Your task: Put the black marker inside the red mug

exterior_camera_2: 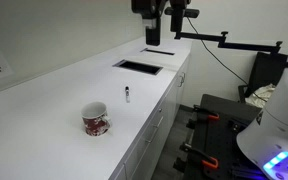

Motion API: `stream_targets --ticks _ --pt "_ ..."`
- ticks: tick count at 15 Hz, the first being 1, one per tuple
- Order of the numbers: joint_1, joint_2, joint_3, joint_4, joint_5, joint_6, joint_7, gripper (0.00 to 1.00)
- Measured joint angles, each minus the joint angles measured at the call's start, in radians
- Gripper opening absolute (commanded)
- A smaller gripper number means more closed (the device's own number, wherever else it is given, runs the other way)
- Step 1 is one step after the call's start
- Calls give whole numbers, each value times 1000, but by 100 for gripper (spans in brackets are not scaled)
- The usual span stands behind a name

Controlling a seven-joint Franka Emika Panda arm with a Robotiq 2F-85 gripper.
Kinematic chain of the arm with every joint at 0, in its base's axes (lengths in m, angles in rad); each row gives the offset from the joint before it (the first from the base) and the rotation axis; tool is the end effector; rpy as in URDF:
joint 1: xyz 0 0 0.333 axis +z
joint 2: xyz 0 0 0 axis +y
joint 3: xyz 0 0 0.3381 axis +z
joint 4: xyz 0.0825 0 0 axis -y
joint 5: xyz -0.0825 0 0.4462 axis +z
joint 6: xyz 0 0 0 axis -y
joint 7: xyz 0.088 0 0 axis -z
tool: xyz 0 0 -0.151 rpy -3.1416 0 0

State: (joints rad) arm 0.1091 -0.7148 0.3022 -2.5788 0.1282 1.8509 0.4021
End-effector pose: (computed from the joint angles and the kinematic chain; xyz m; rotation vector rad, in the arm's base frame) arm 0.3470 0.1596 0.4276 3.0572 -0.1572 -0.0048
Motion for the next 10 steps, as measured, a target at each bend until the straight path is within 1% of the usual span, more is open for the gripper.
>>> stream_targets --ticks 4,5,8,10 --pt "-1 0 0 0 -1 0 1 100" --pt "-8 2 0 0 -3 2 20 100" --pt "-74 28 -12 -10 -4 45 114 100" --pt "-146 72 -44 -30 -9 126 138 100"
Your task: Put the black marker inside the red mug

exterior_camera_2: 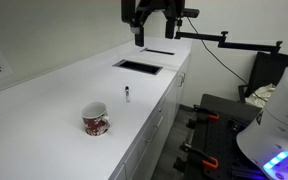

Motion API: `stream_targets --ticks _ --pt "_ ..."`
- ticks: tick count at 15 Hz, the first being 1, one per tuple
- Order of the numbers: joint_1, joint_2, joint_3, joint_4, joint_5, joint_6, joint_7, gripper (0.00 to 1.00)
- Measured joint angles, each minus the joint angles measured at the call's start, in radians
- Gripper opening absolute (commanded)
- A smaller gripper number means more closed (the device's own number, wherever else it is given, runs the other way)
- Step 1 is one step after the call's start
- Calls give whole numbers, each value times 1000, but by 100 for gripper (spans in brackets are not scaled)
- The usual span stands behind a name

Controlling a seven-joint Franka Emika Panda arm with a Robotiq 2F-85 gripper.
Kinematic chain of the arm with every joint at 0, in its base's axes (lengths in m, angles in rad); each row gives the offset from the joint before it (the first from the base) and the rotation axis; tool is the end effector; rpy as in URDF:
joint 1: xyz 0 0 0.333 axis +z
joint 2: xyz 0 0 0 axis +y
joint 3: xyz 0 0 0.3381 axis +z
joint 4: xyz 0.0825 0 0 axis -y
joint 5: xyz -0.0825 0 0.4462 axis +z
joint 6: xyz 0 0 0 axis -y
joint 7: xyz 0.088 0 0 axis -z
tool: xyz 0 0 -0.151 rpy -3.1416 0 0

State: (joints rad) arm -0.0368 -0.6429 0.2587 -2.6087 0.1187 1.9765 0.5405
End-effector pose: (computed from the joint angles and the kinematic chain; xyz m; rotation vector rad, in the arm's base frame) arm 0.3882 0.0905 0.3990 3.0319 -0.6399 0.0217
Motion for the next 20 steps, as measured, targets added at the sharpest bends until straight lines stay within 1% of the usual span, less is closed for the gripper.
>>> stream_targets --ticks 4,6,8,10,12,13,14,17,20 --pt "-150 165 -86 -34 -50 244 40 100" --pt "-216 284 -119 -34 -91 376 93 100" --pt "-259 422 -148 -16 -122 491 169 100" --pt "-262 562 -181 34 -137 534 236 100" --pt "-234 684 -210 105 -155 524 300 100" --pt "-216 722 -221 134 -160 512 325 100" --pt "-204 741 -228 153 -161 504 335 100" --pt "-199 739 -233 164 -162 486 346 100" --pt "-156 765 -288 168 -162 522 327 100"
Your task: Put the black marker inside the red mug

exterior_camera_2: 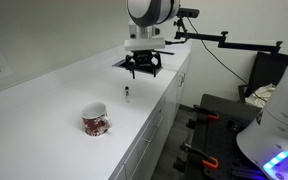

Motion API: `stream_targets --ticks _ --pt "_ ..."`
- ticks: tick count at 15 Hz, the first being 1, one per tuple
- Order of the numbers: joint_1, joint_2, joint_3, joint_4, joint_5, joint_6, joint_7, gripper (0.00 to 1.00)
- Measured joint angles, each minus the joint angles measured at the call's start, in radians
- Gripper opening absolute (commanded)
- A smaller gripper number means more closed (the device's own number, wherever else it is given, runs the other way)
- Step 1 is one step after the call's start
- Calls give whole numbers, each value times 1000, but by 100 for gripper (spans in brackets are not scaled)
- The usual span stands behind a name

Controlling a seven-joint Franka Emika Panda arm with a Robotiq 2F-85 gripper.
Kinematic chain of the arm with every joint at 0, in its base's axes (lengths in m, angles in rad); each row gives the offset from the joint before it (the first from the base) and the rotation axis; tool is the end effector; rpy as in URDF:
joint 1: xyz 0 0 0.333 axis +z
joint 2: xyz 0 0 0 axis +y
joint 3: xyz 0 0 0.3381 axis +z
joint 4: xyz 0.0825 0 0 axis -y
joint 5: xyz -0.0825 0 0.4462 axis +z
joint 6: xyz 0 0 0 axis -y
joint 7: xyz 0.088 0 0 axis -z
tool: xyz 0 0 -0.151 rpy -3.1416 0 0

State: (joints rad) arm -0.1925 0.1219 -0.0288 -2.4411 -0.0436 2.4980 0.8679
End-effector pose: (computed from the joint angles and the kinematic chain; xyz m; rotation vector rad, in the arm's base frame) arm 0.5013 -0.1141 0.1737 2.6737 -1.5547 -0.0813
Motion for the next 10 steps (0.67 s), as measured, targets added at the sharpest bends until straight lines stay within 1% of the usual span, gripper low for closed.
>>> stream_targets --ticks 2,5,9,10 --pt "16 62 -36 28 1 65 -57 100" --pt "19 187 -66 115 62 132 -181 100" --pt "21 337 -60 248 193 134 -343 100" --pt "23 369 -57 277 214 130 -368 96"
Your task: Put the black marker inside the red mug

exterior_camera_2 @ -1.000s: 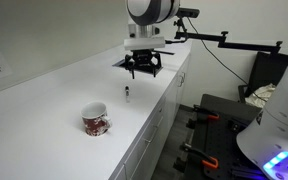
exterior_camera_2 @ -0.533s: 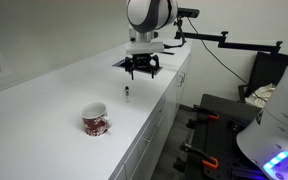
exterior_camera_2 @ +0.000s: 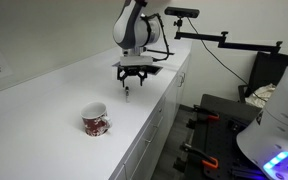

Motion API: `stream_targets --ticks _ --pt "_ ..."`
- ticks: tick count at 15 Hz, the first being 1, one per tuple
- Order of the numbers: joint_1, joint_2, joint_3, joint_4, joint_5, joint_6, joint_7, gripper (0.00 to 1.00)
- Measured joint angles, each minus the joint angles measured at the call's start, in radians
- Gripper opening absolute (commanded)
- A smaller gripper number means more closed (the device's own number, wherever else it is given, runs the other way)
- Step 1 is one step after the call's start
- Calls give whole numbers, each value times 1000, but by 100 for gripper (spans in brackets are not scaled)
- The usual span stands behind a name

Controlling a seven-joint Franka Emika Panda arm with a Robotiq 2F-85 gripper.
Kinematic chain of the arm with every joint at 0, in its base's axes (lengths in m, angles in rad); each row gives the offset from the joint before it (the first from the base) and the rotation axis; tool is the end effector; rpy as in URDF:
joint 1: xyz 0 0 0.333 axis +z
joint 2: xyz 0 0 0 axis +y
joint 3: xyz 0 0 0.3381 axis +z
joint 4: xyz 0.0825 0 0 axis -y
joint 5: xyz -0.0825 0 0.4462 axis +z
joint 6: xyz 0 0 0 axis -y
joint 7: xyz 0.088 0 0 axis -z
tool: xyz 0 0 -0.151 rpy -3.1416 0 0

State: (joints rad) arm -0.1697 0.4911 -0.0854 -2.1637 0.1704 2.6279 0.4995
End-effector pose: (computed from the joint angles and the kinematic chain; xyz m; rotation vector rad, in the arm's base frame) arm 0.5777 -0.1552 0.0843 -2.7976 1.3419 0.0425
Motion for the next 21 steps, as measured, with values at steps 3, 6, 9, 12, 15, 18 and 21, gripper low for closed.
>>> stream_targets --ticks 3,6,9,12,15,18,21 --pt "9 86 1 77 29 -22 -28 69" --pt "16 144 1 134 30 -24 -47 46" --pt "21 163 0 167 30 -39 -53 25" --pt "23 163 -1 180 30 -46 -77 0" --pt "25 159 5 183 29 -30 -168 5" --pt "29 121 20 157 21 33 -301 5" --pt "33 15 43 62 15 109 -425 5"
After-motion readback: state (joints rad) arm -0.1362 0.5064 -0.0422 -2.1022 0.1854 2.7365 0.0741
